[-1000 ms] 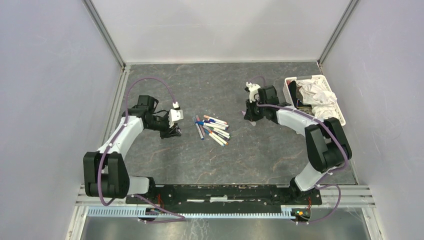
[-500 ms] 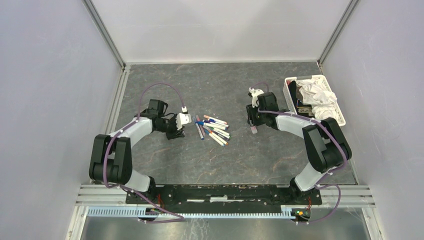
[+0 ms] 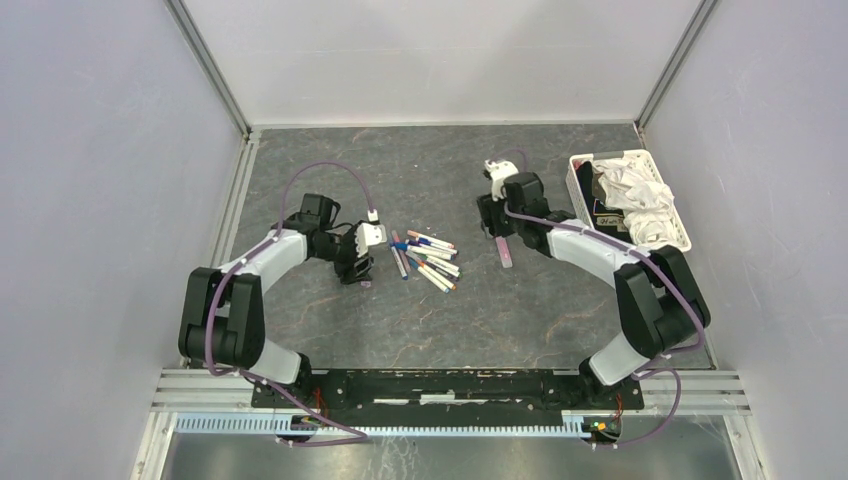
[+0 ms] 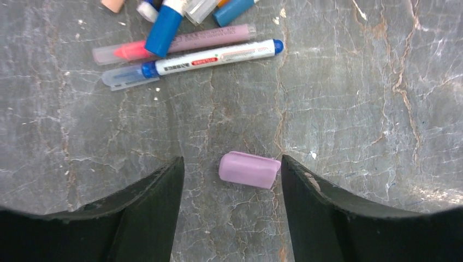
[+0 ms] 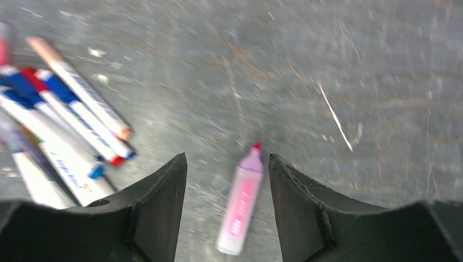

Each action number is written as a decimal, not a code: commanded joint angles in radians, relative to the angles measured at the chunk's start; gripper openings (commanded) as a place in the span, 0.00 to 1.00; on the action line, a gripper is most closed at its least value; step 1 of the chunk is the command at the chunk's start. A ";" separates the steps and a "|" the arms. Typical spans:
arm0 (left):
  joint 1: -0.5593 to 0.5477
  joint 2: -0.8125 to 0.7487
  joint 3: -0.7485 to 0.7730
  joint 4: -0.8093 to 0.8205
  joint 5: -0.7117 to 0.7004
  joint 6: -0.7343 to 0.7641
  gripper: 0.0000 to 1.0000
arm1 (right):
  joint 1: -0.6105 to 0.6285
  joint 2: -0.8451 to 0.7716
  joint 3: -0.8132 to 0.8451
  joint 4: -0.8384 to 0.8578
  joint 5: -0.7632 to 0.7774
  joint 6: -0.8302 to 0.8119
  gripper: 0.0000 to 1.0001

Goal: Open the pen caps

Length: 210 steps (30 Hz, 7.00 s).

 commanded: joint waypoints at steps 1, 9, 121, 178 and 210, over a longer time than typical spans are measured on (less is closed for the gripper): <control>0.029 -0.044 0.106 -0.075 0.064 -0.077 0.75 | 0.091 0.025 0.131 -0.012 -0.015 -0.049 0.61; 0.112 -0.067 0.373 -0.343 0.164 -0.197 1.00 | 0.220 0.256 0.365 -0.090 -0.145 -0.119 0.57; 0.020 -0.139 0.360 -0.502 0.218 0.155 1.00 | 0.165 0.176 0.412 -0.216 -0.715 -0.106 0.00; -0.117 -0.236 0.326 -0.601 0.070 0.318 0.02 | 0.359 0.367 0.599 -0.105 -1.094 0.178 0.33; 0.070 -0.176 0.279 -0.555 0.047 0.403 0.02 | 0.089 0.158 0.352 -0.395 -0.726 -0.075 0.00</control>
